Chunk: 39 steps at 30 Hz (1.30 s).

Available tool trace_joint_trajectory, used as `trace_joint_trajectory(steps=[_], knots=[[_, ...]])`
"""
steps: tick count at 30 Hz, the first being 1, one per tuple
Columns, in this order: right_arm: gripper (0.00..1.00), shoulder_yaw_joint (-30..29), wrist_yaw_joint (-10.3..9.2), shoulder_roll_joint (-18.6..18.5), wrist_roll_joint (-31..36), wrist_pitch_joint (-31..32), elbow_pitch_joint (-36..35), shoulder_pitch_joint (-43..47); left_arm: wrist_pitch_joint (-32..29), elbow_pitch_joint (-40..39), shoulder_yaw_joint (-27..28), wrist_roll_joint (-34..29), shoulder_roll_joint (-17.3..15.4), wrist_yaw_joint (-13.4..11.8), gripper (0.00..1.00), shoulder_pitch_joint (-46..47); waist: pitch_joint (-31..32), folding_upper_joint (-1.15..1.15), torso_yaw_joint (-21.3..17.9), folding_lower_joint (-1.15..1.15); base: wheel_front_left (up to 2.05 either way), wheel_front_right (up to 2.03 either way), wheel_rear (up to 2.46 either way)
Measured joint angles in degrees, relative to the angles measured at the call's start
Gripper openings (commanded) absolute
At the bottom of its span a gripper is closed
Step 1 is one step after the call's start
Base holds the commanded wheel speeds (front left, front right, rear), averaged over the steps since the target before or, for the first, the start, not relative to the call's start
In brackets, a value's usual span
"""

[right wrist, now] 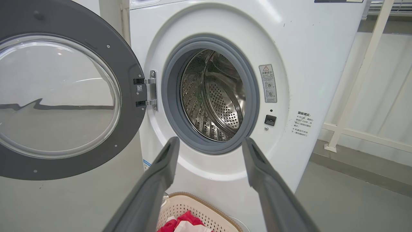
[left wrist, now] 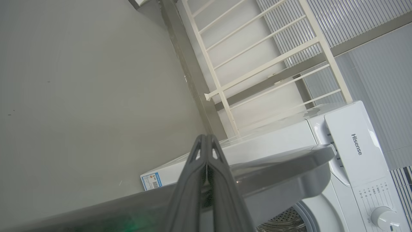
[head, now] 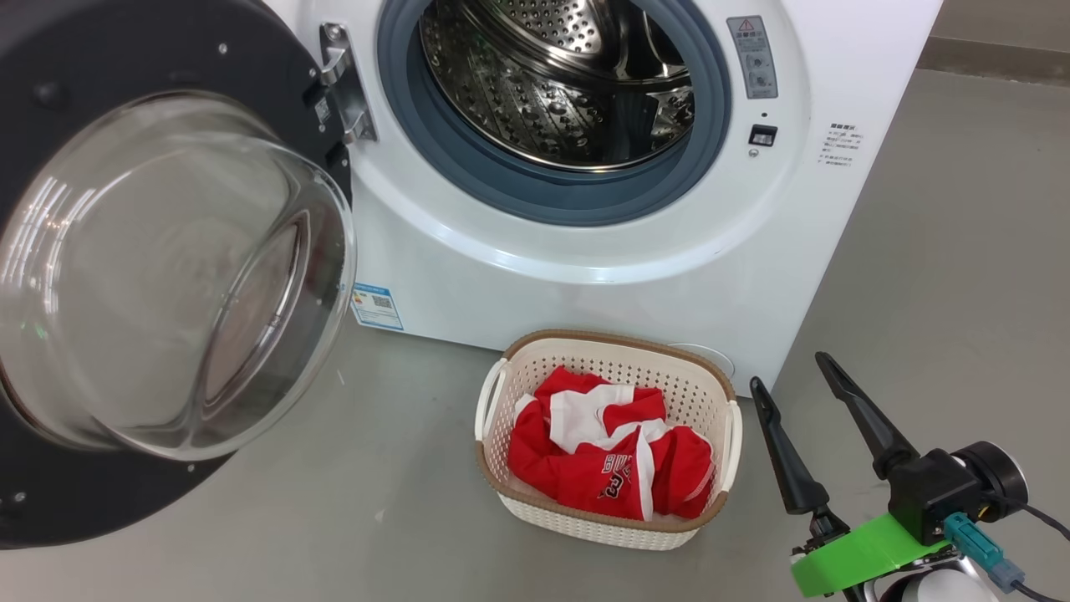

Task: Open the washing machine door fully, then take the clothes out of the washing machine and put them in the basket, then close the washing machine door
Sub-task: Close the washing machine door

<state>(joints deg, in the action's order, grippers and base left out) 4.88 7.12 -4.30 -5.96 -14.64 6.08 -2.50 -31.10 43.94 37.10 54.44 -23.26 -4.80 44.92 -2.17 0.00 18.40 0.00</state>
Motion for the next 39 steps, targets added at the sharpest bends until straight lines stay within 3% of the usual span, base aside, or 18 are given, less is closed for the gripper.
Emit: trace_joint_trajectory(steps=[10, 22, 39], knots=[[1.00, -0.38, 0.00, 0.37, -0.01, 0.00, -0.03, 0.19, -6.14, -5.46, -0.87, 1.23, 1.02, 1.81, 0.00, -4.55, -0.17, 0.00, 0.86, 0.00, 0.00, 0.00, 0.00], [1.00, -0.41, 0.00, 0.86, -0.01, 0.00, -0.04, 0.19, -11.23, -14.49, -1.96, 4.74, 8.55, 1.75, 0.00, -10.01, -0.50, 0.00, 2.07, 0.00, 0.00, 0.00, 0.00], [1.00, -0.43, 0.00, 1.11, -0.01, 0.00, -0.03, 0.18, -15.18, -28.58, -1.57, 8.91, 16.03, -1.91, 0.00, -15.18, -1.22, 0.00, 1.25, 0.00, 0.00, 0.00, 0.00]])
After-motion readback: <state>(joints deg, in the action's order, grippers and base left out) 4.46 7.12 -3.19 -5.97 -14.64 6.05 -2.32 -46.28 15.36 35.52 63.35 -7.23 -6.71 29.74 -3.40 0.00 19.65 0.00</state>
